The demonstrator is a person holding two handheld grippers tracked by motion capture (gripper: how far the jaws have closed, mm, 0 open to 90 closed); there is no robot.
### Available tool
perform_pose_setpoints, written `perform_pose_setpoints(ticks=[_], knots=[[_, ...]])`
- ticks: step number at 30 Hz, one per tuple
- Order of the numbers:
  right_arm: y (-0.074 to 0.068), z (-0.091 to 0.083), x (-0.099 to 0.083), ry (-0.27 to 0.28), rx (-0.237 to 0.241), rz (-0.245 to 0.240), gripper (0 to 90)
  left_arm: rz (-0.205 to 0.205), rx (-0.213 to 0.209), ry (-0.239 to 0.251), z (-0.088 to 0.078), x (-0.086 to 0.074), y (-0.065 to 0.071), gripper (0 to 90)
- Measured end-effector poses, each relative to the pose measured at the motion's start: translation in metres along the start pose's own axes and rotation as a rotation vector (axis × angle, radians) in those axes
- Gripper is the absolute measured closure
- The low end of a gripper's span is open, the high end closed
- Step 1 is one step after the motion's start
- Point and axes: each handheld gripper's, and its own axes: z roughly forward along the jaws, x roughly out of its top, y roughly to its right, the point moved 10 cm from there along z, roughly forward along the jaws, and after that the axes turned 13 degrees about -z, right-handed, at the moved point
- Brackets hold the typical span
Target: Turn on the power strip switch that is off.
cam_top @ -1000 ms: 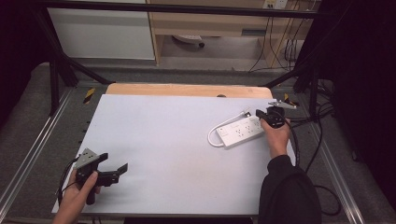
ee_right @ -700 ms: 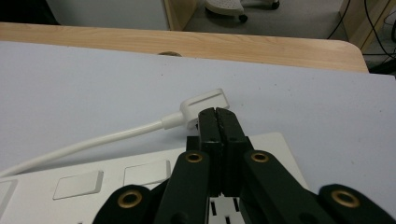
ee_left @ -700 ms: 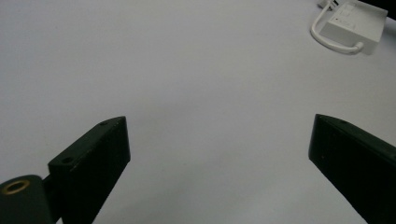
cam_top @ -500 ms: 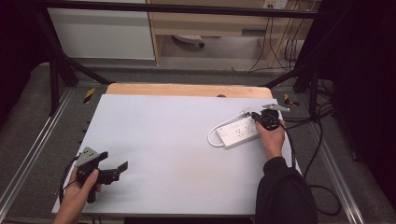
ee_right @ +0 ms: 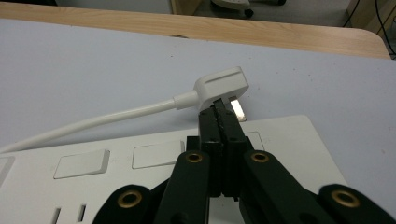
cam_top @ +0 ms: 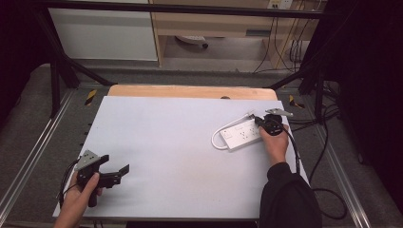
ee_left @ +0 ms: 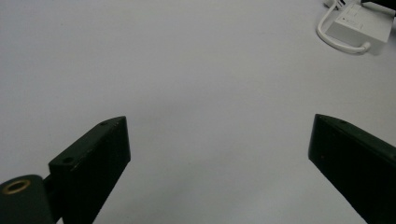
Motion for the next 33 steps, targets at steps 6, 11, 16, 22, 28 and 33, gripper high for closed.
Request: perform_pose_setpoints(ticks=[6,11,16,22,28,33], knots=[[-0.0001,0.0014,0.0004,0.003,-0.011,-0.002,90.0,-0.004,-0.003,-0.001,-0.0005,-0.0002,0.0002,5.7],[-0.0001,0.0018,0.0004,0.006,-0.013,-0.004,90.0,-0.002,-0.004,0.005,-0.0018,0.0002,0.0009,5.7],[0.0,0.0018,0.0005,-0.001,-0.007,-0.005,90.0,-0.016,-0.002,0.0,0.0001,0.0,-0.001,5.7],[-0.0003,0.0031,0.0008,0.01,-0.016,0.004,90.0,-0.009,0.0,-0.002,-0.0016,-0.0008,-0.0005,5.7],[-0.0004,0.0034,0.0008,0.013,-0.022,0.014,90.0,-0.011,-0.003,0.0,-0.0014,-0.0008,-0.0006,5.7],[-0.0007,0.0035,0.0008,0.019,-0.023,0.021,90.0,-0.01,-0.004,-0.002,-0.0013,-0.001,-0.0002,5.7]])
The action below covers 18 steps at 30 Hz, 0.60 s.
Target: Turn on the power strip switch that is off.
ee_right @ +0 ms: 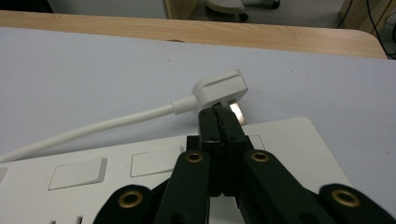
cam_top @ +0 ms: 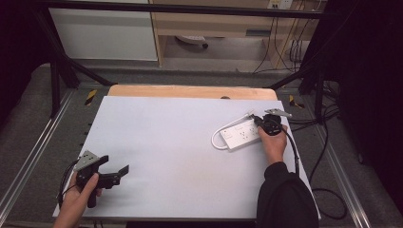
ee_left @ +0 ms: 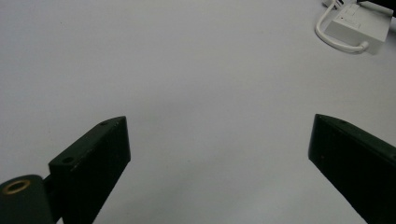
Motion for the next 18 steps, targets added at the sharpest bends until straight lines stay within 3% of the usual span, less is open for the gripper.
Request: perform_pose_setpoints(ticks=[18], knots=[[-0.0022,0.0034,-0.0011,0.0,-0.002,0.006,90.0,0.004,0.004,-0.003,0.0002,-0.0006,-0.0009,5.7]])
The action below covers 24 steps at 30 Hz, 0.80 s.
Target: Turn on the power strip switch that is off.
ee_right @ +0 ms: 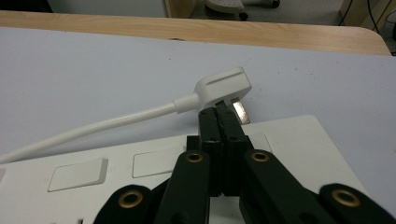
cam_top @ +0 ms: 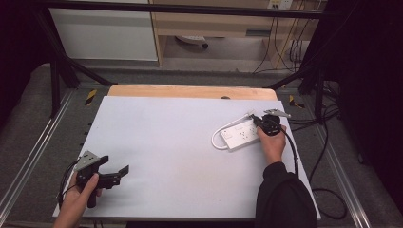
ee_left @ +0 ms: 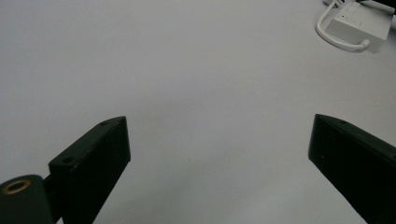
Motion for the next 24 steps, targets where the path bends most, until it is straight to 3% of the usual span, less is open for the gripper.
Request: perform_pose_setpoints(ticks=[24], knots=[[0.0021,0.0005,0.001,-0.017,0.0,-0.008,90.0,0.0,0.001,0.002,-0.0008,0.0002,-0.0004,5.7]])
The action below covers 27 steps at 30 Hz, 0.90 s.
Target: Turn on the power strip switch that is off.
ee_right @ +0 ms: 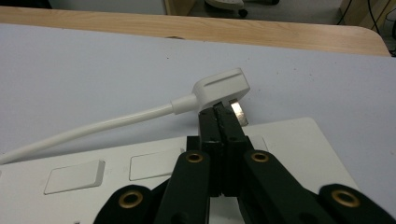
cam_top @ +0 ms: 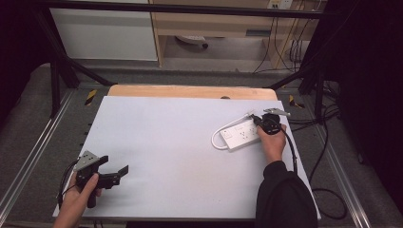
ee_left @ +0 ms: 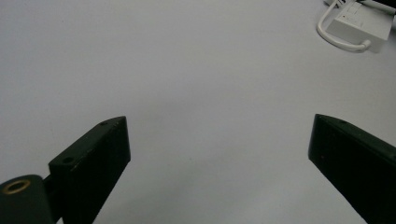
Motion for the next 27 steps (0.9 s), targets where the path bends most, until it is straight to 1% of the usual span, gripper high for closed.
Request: perform_pose_setpoints(ticks=[12,13,27], knots=[[-0.0002,-0.0016,-0.0004,-0.009,0.006,0.002,90.0,0.0,0.002,0.0,-0.0002,0.0,-0.0005,5.7],[0.0001,-0.0017,-0.0002,-0.008,0.006,-0.005,90.0,0.001,0.002,0.0,-0.0001,-0.0001,-0.0005,5.7],[-0.001,-0.0059,0.0052,0.005,0.012,-0.005,90.0,0.001,0.0,-0.003,0.0,-0.0006,-0.0002,5.7]])
